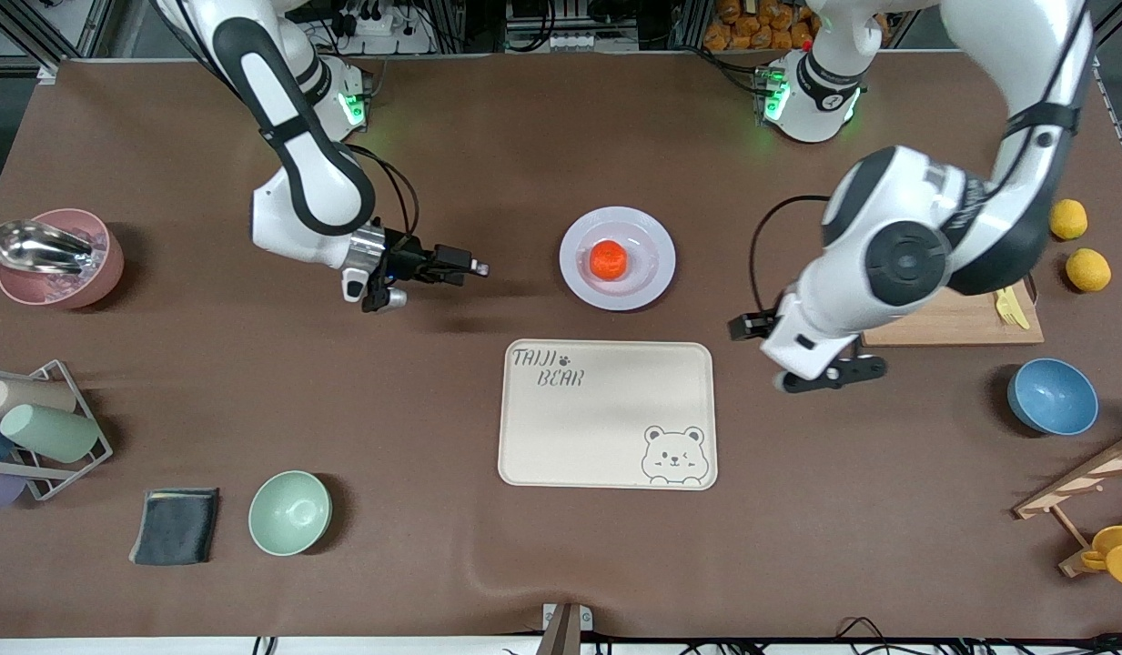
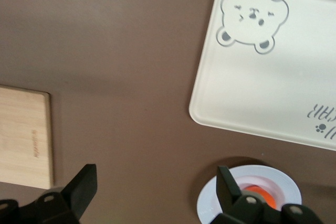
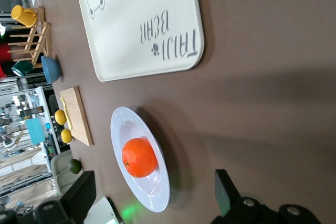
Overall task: Place orange and plate with both arms
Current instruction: 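Withdraw the left gripper while the right gripper reaches the plate rim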
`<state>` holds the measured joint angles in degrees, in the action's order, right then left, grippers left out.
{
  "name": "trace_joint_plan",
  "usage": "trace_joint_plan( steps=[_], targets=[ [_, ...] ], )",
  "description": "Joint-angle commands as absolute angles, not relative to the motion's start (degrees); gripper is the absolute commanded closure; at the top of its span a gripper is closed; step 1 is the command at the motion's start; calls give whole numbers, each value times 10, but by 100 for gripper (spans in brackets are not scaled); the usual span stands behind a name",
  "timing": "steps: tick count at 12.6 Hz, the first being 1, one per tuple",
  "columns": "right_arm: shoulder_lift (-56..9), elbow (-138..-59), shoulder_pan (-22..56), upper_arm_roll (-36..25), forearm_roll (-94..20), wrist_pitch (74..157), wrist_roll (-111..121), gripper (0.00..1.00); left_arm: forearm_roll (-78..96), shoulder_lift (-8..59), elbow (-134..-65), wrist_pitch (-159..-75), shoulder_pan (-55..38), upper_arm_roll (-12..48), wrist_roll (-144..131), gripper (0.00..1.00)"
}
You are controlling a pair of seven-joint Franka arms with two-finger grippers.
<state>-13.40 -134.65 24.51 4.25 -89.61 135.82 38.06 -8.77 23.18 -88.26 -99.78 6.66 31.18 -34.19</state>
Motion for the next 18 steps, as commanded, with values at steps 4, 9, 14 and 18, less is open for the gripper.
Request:
trace_joint_plan(
  steps=[4,9,14,18],
  targets=[
    [-185,-1346,307,38,-1057,1384,501,0,-96,164,-892,-955,174,316,-166,0],
    [-214,-1325,365,38,-1172,1384,525,11,-65,83,-897,-915,27,73,-2,0],
    [-251,-1296,404,38,-1262,1384,597,24,-31,3,-896,-864,-1,63,-26,0],
    [-271,-1284,413,38,-1272,1383,600,30,5,-18,-896,-846,4,68,-38,0]
  ],
)
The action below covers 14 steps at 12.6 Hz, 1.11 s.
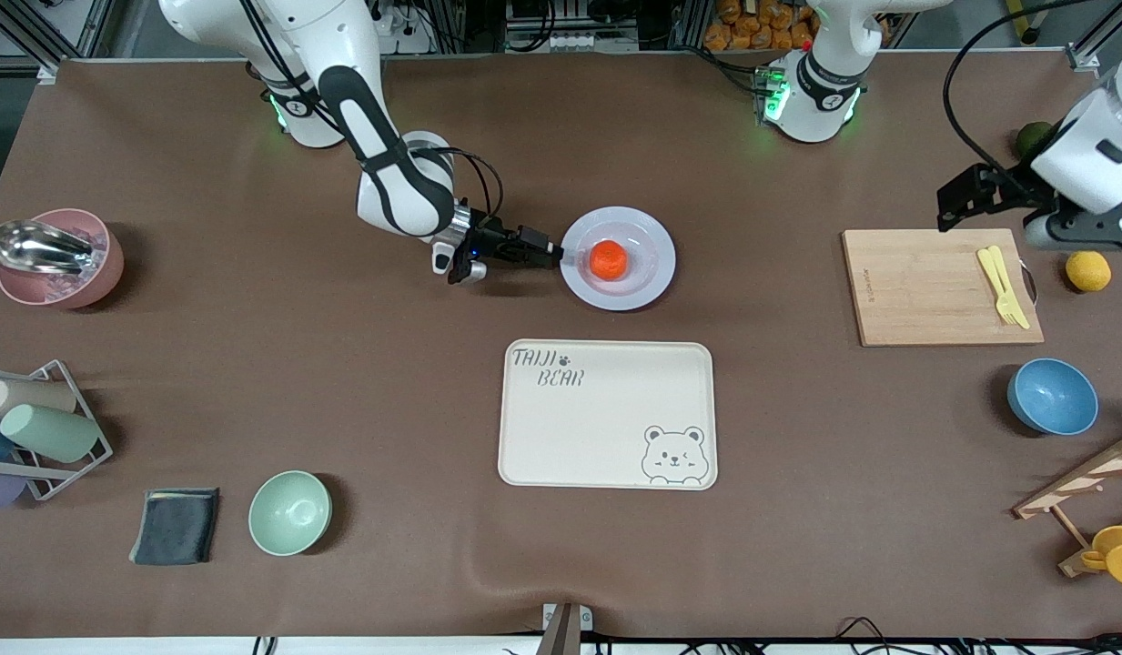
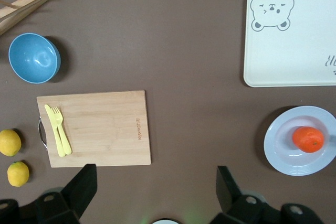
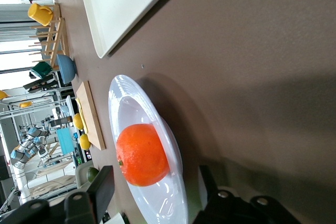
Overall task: Place orange and plate with both arms
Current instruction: 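Grasp the rim of the white plate with the right gripper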
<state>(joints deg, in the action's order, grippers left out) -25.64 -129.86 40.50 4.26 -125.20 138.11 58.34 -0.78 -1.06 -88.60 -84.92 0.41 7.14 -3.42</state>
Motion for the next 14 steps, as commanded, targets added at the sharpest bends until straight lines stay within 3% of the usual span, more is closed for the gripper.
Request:
trace_joint_plan(
  steps=[1,3,4,9,12,14],
  targets=[
    [-277,-1277,415,38,-1275,1385,601,32,5,-17,-896,-846,4,69,-38,0],
    [-293,-1265,430,38,-1305,1384,619,38,5,-12,-896,-846,1,70,-38,0],
    [-298,-1260,430,38,-1307,1384,627,46,4,-11,-896,-846,0,70,-39,0],
    [-306,-1260,437,38,-1316,1383,628,51,4,-11,-896,-846,4,69,-31,0],
    [-310,-1259,438,38,-1317,1379,627,73,5,-9,-896,-847,2,70,-35,0],
    [-314,-1259,439,38,-1324,1378,628,75,5,-5,-896,-848,0,70,-38,0]
  ],
)
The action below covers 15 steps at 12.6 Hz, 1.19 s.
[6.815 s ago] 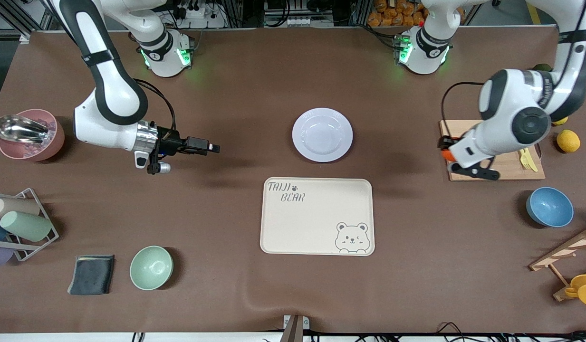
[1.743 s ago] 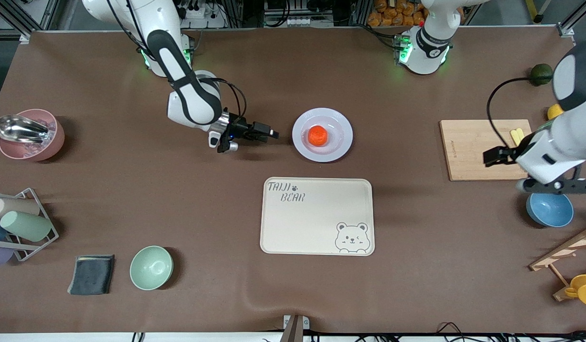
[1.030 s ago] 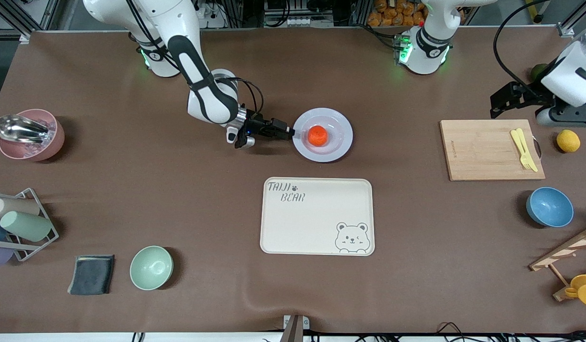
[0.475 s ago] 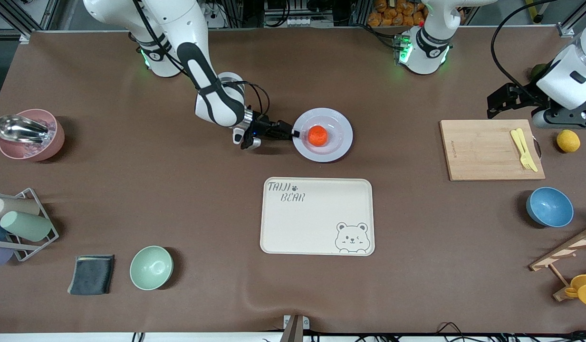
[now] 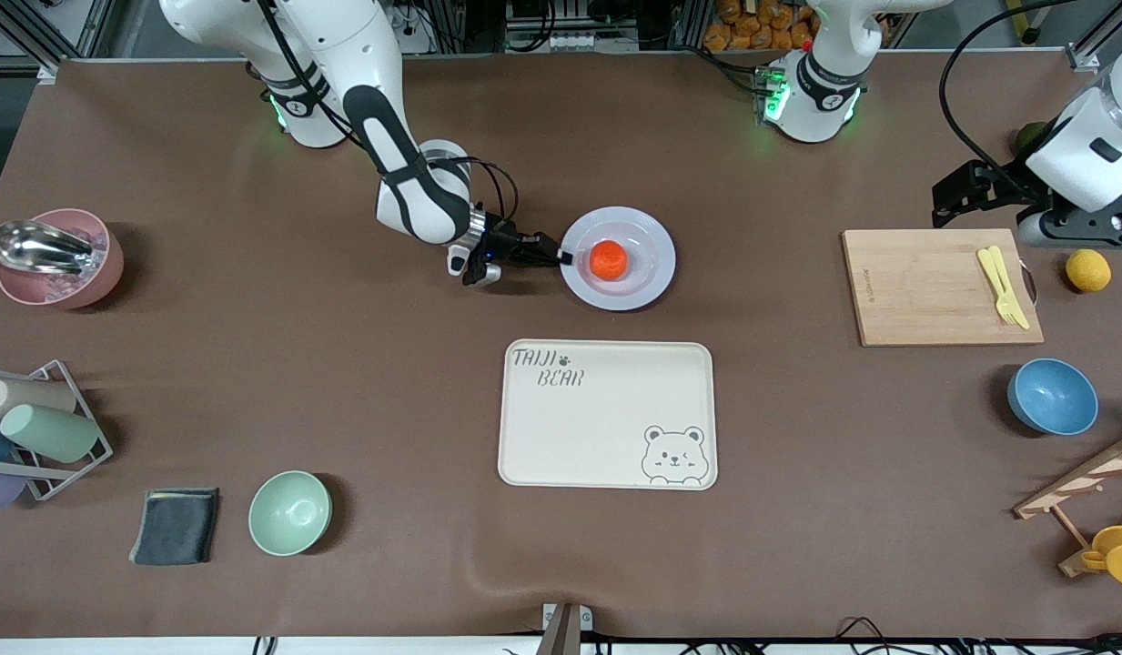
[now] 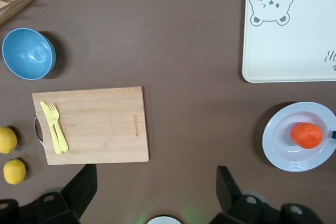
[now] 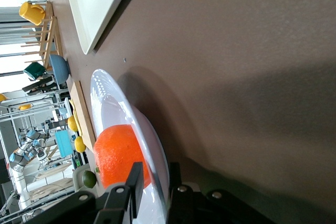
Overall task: Place orange and plate with both arms
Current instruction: 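Grasp the rim of the white plate with the right gripper, then lift the plate with the right gripper and carry it over the tray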
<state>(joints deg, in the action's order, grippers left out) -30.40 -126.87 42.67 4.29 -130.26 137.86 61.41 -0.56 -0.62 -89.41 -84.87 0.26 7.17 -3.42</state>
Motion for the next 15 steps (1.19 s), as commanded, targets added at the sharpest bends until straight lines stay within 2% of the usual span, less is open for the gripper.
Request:
trace_joint_plan(
  steps=[1,4,5,6,7,15],
  targets=[
    [-316,-1259,443,38,-1325,1378,628,76,5,-5,-896,-848,0,70,-38,0],
    [-316,-1257,446,38,-1341,1376,628,80,14,-4,-895,-849,4,69,-38,0],
    [-316,-1254,450,39,-1348,1370,627,84,18,-3,-895,-850,4,70,-40,0],
    [-315,-1254,450,40,-1351,1368,627,97,19,-1,-896,-850,3,70,-40,0],
    [-314,-1254,449,40,-1352,1368,626,100,18,-1,-896,-850,3,69,-41,0],
    [-293,-1253,437,41,-1365,1348,589,100,18,0,-896,-851,6,69,-40,0]
  ],
)
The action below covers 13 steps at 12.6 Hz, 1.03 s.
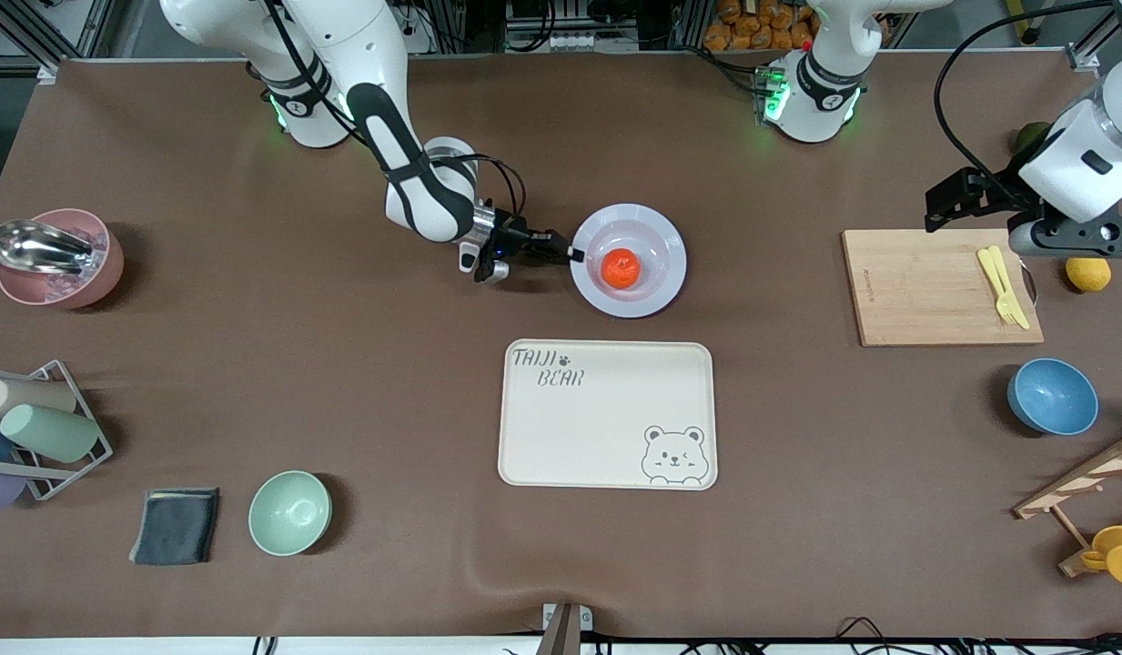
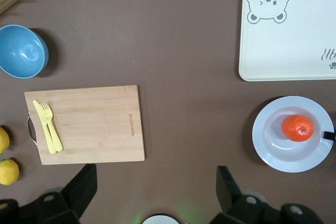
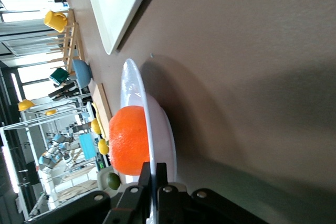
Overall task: Place orange and plate with both arms
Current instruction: 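Lift the plate with the right gripper and carry it over the tray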
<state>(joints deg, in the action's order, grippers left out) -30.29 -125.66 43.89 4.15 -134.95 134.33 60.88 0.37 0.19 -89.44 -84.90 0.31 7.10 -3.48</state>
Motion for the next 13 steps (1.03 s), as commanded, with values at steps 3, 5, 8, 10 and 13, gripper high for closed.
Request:
trace_joint_plan(
  steps=[3,5,8,10,13],
  targets=[
    [-266,-1254,437,40,-1365,1352,550,100,12,-2,-896,-851,6,68,-39,0],
    [-250,-1255,437,40,-1365,1353,518,100,11,-2,-896,-851,5,67,-38,0],
    [-244,-1254,425,40,-1365,1353,513,100,11,-2,-897,-851,5,67,-36,0],
    [-243,-1253,409,40,-1365,1351,514,100,10,-1,-897,-851,7,64,-32,0],
    [-236,-1241,388,36,-1365,1356,512,100,10,-1,-897,-851,9,65,-33,0]
  ],
)
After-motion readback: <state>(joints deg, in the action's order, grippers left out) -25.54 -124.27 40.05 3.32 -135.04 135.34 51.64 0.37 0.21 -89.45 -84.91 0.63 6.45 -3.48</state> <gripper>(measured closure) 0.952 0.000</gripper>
